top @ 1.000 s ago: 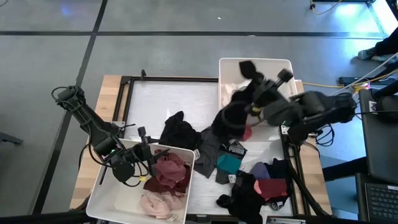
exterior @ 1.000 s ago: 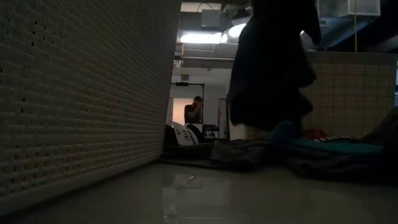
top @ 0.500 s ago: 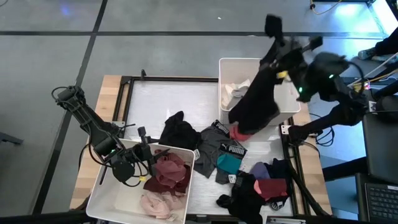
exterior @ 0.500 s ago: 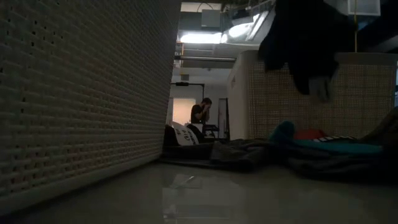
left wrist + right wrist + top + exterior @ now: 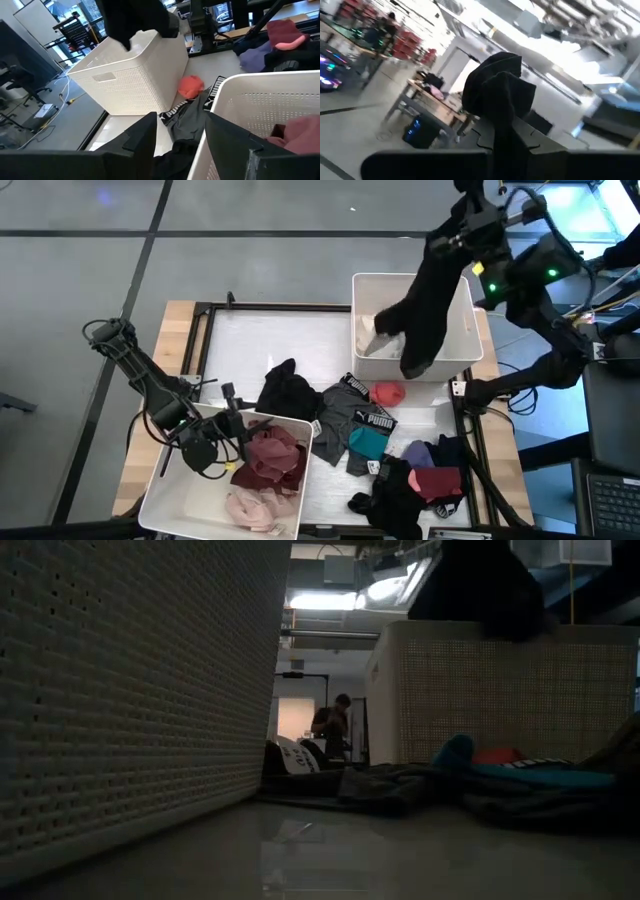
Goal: Sort clothes
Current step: Put the black shirt into the top white bin
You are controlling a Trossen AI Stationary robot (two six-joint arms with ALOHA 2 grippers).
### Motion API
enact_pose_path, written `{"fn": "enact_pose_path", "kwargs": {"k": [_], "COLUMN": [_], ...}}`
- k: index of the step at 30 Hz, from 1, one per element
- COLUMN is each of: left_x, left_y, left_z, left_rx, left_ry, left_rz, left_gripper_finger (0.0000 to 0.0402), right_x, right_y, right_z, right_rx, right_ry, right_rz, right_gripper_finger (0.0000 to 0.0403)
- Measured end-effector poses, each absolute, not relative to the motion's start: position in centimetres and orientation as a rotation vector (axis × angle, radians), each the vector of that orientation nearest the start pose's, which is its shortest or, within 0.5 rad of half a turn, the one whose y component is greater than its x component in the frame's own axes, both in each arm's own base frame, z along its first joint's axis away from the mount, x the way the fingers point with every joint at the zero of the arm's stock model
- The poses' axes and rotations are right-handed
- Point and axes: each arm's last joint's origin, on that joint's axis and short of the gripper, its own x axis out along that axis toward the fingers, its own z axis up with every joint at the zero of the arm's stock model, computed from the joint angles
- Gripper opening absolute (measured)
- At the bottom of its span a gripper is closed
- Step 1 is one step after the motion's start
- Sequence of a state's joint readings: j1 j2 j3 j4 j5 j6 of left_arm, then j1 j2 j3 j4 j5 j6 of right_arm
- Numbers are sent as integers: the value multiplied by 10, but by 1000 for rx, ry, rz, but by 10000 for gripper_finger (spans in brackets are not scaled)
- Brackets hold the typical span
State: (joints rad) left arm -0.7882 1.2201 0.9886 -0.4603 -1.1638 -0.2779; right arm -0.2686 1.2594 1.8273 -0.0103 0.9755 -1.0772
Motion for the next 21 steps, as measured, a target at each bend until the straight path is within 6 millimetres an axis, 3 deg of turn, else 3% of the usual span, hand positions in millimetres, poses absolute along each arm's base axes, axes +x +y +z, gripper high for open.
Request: {"fn": "enact_pose_path", "kwargs": {"k": [6, 13, 21], "left_x": [197, 200, 200], "left_y": [-144, -140, -140], "left_z": [303, 303, 303], "left_rx": [297, 286, 278], "left_ry": [340, 343, 340], "left_rz": [453, 477, 478], "left_gripper_finger": [156, 156, 156], "right_x": [180, 194, 217], "right_y": [-103, -128, -133], "right_z": [546, 477, 389], "right_rx": [-658, -465, -230], "right_ry": [369, 589, 728], "right_rz": [-1369, -1180, -941], "right_gripper_finger": [24, 24, 24]}}
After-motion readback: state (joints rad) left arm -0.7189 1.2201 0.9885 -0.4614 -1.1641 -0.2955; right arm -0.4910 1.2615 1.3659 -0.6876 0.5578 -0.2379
